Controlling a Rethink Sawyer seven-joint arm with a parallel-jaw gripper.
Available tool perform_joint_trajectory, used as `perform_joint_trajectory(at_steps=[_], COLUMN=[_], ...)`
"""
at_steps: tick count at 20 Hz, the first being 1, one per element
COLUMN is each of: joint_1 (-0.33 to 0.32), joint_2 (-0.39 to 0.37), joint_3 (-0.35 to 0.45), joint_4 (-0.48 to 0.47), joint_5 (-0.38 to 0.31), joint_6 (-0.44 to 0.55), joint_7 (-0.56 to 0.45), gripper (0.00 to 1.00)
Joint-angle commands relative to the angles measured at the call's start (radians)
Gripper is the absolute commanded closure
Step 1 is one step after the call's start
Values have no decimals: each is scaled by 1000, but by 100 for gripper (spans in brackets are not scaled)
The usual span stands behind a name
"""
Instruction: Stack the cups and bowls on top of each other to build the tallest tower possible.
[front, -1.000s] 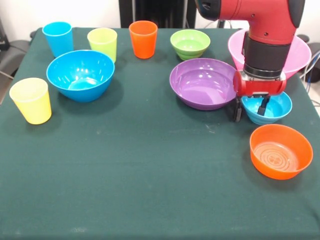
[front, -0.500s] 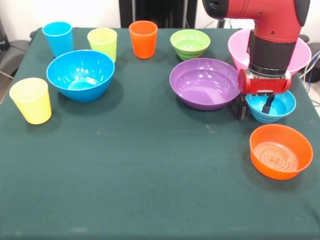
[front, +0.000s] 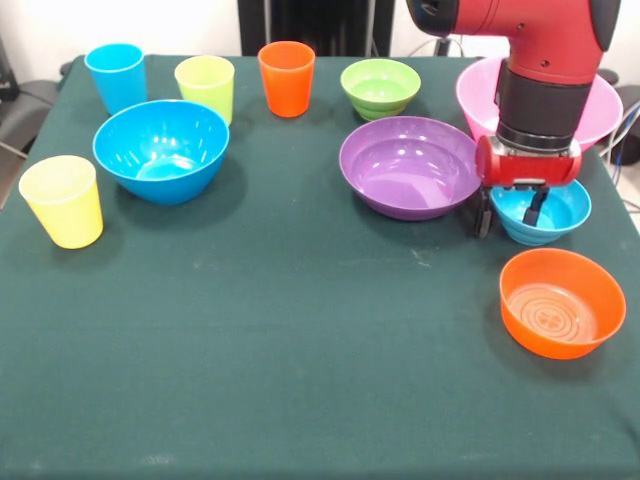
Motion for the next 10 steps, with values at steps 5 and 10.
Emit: perform_joint_trajectory(at_steps=[5,10], joint_1=[15,18], joint_2=[28,31], joint_3=[37,31], joint_4=[12,9], joint_5=[1,2], joint_6=[-14,-18], joint_7=[143,143], gripper=[0,0])
